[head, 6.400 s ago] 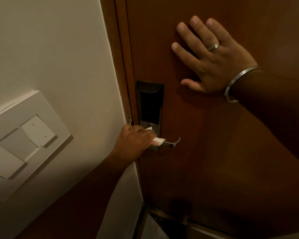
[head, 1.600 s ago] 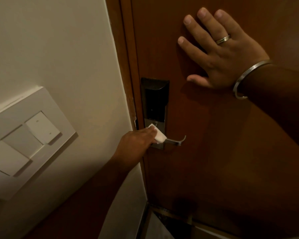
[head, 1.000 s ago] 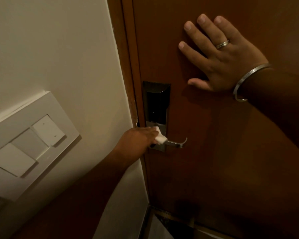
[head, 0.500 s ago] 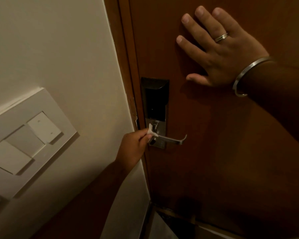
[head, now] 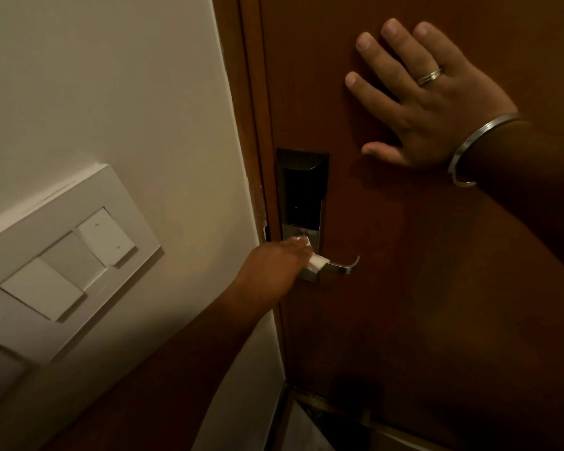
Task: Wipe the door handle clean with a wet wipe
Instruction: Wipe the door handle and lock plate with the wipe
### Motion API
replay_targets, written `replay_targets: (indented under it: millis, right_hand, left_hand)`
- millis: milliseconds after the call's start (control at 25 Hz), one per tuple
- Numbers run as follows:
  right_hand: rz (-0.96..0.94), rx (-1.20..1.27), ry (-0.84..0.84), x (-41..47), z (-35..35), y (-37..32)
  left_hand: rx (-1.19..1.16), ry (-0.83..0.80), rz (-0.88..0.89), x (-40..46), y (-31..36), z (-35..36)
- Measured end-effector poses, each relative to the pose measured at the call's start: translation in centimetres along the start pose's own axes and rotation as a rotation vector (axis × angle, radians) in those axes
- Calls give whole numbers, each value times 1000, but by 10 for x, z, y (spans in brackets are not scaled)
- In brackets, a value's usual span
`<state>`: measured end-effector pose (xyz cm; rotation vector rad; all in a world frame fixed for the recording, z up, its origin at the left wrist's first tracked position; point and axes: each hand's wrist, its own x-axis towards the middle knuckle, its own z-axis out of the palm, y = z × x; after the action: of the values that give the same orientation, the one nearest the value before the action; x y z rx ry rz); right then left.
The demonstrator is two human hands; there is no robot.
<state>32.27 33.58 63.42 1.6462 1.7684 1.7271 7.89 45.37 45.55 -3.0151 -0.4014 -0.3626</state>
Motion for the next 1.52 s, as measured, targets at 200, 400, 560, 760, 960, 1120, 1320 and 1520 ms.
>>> replay_targets:
  millis: [200,400,560,760,960,1120,1320,1520]
  right_hand:
    - [-6,-17,-3,-1,1,0]
    - [-2,-3,-1,-2,1,0]
    - [-17,-5,-23,0,-1,0]
    - [-9,-27,4,-2,0,-1]
    - [-20,-56,-21,-1,0,-1]
    - [-30,-60,-23,-2,0,-1]
    - [-1,7,-71,-1,-7,1]
    - [112,219,-340,-47,-42,-38]
  left_hand:
    - [138,-65,51,14,5,-5]
    - [152,-38,85,34,67,14]
    - [165,43,-8,35,86,16]
    - [190,215,40,-1,5,8]
    - [228,204,65,0,-26,-12]
    - [161,166,55,9,16,-2]
    - [89,158,-36,22,67,14]
    - [190,125,-127,-14,15,-25]
